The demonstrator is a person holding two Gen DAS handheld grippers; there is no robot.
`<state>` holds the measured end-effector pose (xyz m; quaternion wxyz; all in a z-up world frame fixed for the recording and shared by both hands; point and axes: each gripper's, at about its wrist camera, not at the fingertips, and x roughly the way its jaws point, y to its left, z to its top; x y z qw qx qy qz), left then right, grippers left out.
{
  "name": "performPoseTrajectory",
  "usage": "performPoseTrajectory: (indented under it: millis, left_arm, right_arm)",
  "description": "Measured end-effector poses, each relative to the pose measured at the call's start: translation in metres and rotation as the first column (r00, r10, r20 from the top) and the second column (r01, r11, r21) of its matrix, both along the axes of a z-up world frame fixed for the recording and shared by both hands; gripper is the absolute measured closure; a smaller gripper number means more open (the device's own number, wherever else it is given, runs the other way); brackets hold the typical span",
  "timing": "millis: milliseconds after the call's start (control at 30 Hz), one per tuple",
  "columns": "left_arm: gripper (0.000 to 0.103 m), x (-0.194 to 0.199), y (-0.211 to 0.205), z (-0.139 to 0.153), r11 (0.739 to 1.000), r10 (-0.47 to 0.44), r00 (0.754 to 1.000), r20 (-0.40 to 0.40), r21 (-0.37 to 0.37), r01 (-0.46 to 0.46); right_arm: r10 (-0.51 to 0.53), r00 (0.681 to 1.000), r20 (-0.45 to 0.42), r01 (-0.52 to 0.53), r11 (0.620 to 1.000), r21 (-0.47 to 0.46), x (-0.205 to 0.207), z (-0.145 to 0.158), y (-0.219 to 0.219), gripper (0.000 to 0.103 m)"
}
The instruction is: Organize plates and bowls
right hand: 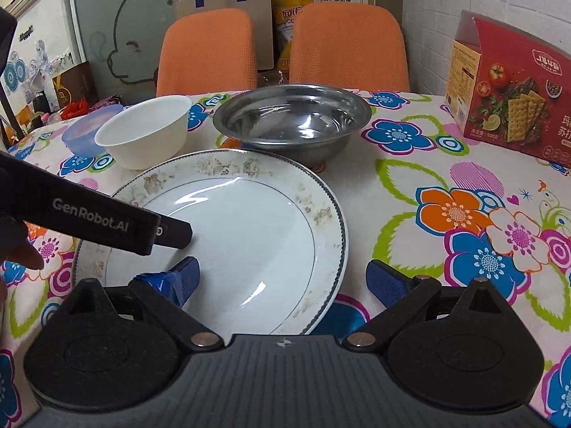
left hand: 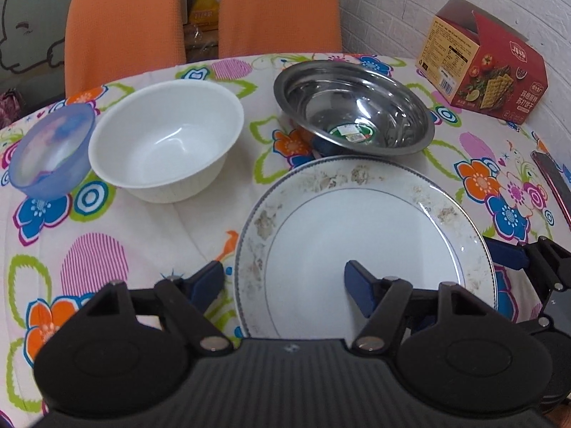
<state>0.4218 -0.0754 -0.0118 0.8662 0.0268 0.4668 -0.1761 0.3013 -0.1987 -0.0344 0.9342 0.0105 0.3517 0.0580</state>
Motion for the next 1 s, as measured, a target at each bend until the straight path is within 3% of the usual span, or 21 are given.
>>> performPoseTrajectory:
  millis: [133,367,633,833,1000]
  left_arm:
    - [0.038,-0.002,-0.004,0.001,1.000,-0.003,1.000,0.010,-0.005,0.003]
    - [0.048,-0.008,-0.001,0.004,1.000,0.000,1.000,-0.012,-0.021,0.000]
    - [0.049,-0.041,0.019,0.022,1.000,0.014,0.998,0.062,-0.006,-0.013]
    - [0.049,-0.082,0.065,0.048,0.997,0.064,0.992,0.110,-0.047,-0.059]
    - [0.049,-0.130,0.123,0.067,0.987,0.156,0.975,0.157,-0.056,-0.148]
  right_arm:
    - [0.048,0.999,0.010,-0.048,0.999,0.006,-0.005,-0.001,0.017,0.013]
    - [-0.022,1.000,-0.007,0.022,0.998,0.053,-0.012,0.005,0.025,0.013]
    - [0.005,0.999,0.035,-0.006,0.999,0.040,-0.046,0.019,0.051,0.013]
    - [0.062,0.994,0.093,-0.065,0.997,0.034,-0.080,0.048,0.085,0.013]
    - [0.156,0.978,0.138,-0.164,0.985,0.048,-0.110,0.062,0.131,0.013]
